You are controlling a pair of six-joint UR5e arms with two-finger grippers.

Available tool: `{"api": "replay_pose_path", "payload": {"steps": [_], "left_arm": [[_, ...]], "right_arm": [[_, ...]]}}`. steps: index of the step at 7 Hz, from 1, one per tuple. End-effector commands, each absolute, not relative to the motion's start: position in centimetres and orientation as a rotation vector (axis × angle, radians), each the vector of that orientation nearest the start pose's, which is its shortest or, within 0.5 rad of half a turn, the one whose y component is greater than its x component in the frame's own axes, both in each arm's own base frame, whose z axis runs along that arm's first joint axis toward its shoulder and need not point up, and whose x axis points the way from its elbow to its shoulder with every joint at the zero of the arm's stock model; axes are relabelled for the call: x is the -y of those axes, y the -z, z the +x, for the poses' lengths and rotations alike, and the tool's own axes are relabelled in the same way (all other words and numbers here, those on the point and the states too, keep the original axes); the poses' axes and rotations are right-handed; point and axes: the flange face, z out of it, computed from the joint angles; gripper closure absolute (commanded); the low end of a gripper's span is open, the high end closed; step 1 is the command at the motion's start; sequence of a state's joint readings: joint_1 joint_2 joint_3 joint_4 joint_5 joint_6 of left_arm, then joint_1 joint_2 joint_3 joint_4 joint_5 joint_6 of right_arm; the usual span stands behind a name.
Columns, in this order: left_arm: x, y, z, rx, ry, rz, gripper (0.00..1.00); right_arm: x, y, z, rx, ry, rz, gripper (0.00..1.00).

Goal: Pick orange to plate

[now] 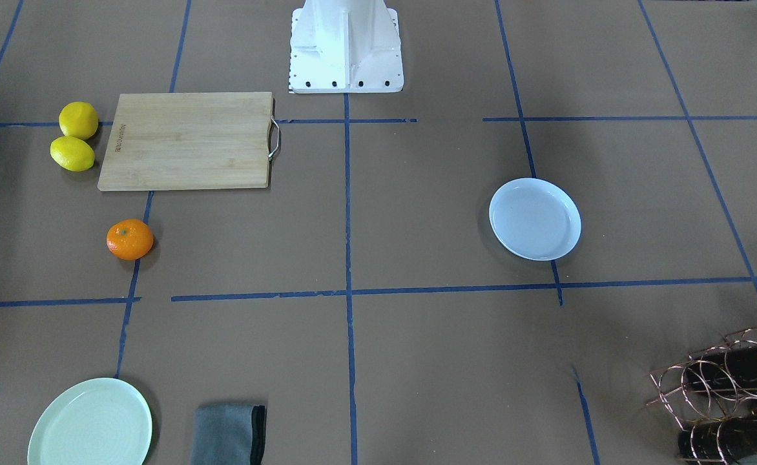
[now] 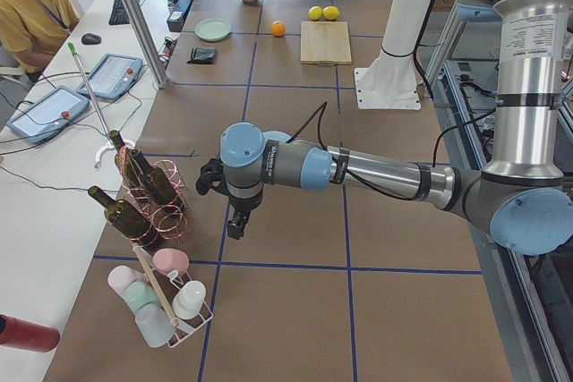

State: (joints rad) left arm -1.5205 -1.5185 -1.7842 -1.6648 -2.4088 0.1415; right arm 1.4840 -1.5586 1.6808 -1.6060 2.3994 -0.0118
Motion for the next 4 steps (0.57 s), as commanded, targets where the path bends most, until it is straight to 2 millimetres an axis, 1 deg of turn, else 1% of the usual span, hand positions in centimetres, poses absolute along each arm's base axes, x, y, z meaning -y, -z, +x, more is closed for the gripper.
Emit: {"api": "replay_pose_path", "payload": {"steps": [1, 2, 3, 4], "left_arm": [[48.5, -54.4, 4.3, -0.891, -0.352, 0.296, 0.0], [49.8, -52.1, 8.4, -0.934, -0.156, 0.177, 0.0], [50.6, -48.7, 15.4, -0.971, -0.086, 0.072, 0.0], [50.5, -48.0, 20.6, -0.922, -0.115, 0.06, 0.0]], "right_arm": [[50.4, -59.2, 1.5, 0.839, 0.141, 0.062, 0.0], [50.4, -58.9, 1.5, 0.842, 0.143, 0.068, 0.0], [50.4, -58.9, 0.9, 0.842, 0.155, 0.064, 0.0], [50.4, -58.8, 0.4, 0.843, 0.165, 0.063, 0.0]]}}
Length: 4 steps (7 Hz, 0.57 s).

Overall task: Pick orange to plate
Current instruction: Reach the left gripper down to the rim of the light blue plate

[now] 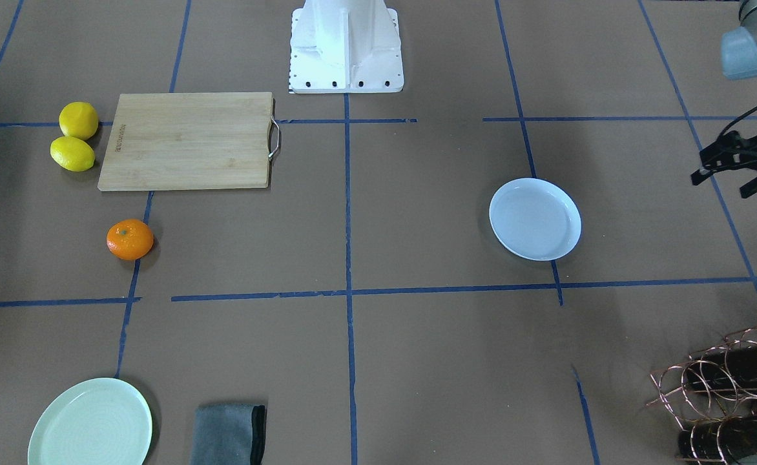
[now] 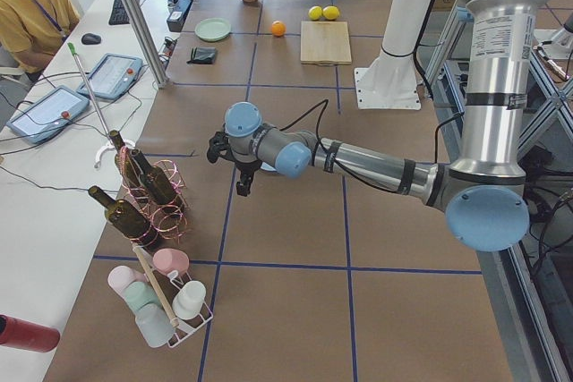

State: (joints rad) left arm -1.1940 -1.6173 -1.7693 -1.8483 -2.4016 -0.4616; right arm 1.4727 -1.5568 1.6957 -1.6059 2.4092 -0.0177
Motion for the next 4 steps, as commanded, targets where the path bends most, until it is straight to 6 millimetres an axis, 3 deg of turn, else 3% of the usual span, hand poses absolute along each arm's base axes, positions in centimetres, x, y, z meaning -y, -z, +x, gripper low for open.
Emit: {"api": "replay_pose_path", "payload": {"steps": [1, 4], "left_arm": [[50.3, -48.2, 24.6, -0.862, -0.097, 0.059, 0.0], [49.3, -49.5, 31.1, -0.883, -0.071, 0.018, 0.01]], "right_arm": [[50.4, -58.8, 0.4, 0.843, 0.165, 0.063, 0.0], [50.2, -58.8, 0.1, 0.881, 0.166, 0.052, 0.0]]}}
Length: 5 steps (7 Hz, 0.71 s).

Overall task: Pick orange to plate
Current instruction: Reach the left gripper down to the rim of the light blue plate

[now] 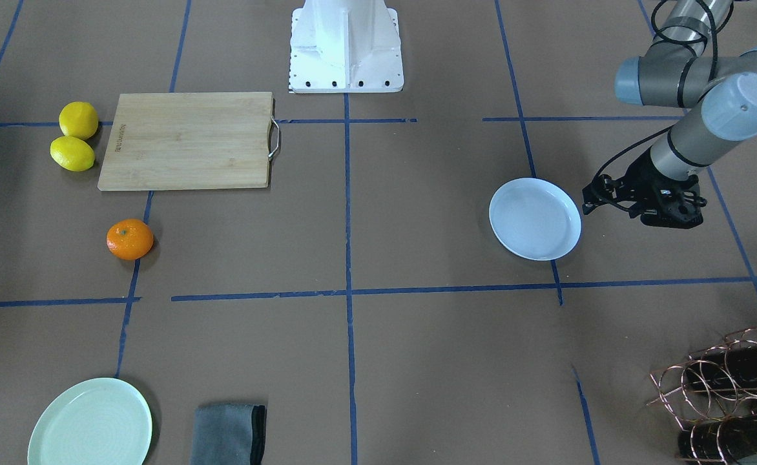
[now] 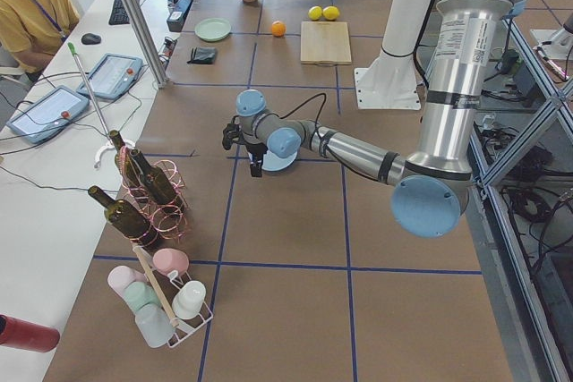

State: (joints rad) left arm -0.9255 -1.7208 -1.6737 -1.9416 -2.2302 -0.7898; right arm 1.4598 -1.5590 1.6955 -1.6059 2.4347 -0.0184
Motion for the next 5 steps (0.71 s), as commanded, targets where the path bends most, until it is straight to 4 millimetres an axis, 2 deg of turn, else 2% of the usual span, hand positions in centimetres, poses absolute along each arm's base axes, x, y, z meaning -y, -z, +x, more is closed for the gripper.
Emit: {"api": "replay_pose_path", "payload": {"steps": [1, 3, 5], "left_arm": [[49.22, -50.78, 31.64, -0.868, -0.072, -0.003, 0.1], [49.03, -51.41, 32.22, -0.851, -0.074, -0.002, 0.27], [49.1, -51.32, 32.48, -0.85, -0.08, 0.001, 0.53]], "right_arm": [[50.19, -58.86, 0.04, 0.884, 0.165, 0.051, 0.0], [50.12, -59.02, 0.05, 0.884, 0.164, 0.048, 0.0], [50.12, -59.0, 0.04, 0.886, 0.162, 0.047, 0.0]]}}
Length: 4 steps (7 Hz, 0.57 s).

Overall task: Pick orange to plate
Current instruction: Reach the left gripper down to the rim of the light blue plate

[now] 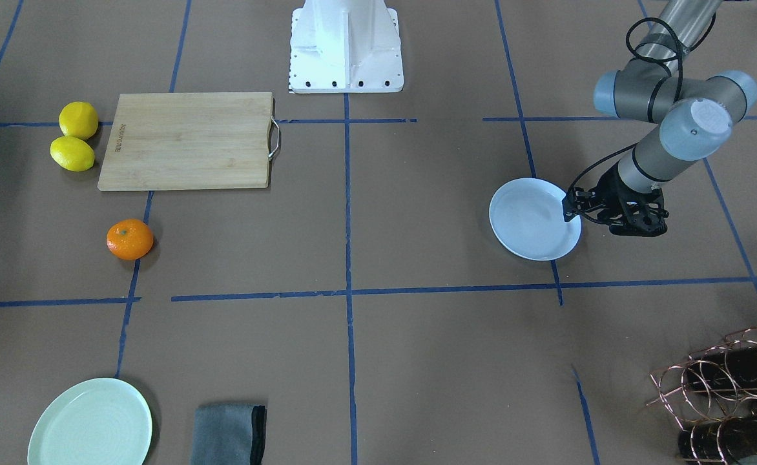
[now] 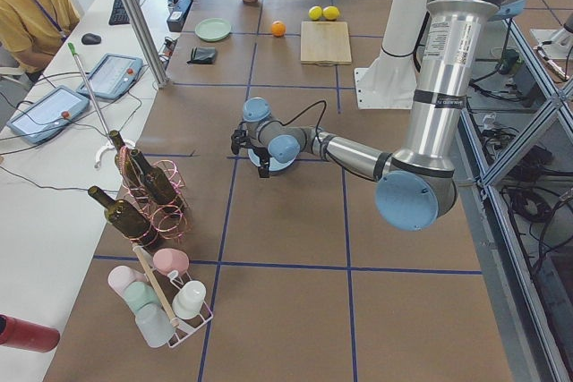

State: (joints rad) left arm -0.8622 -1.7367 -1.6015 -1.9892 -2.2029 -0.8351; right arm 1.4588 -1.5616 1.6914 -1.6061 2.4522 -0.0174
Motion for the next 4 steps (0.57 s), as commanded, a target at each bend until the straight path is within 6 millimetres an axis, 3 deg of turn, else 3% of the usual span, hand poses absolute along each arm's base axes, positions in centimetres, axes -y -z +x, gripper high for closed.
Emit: {"api": "replay_pose_path", "payload": {"steps": [1, 2, 4], "left_arm": [[49.22, -51.04, 32.7, -0.852, -0.082, 0.004, 0.61], [49.15, -50.94, 33.01, -0.854, -0.089, 0.004, 0.62], [49.12, -51.15, 33.34, -0.851, -0.092, -0.002, 0.71]], "right_arm": [[50.19, -58.93, 0.03, 0.886, 0.161, 0.048, 0.0], [50.19, -58.93, 0.03, 0.886, 0.161, 0.048, 0.0], [50.25, -58.63, 0.03, 0.886, 0.161, 0.052, 0.0]]}}
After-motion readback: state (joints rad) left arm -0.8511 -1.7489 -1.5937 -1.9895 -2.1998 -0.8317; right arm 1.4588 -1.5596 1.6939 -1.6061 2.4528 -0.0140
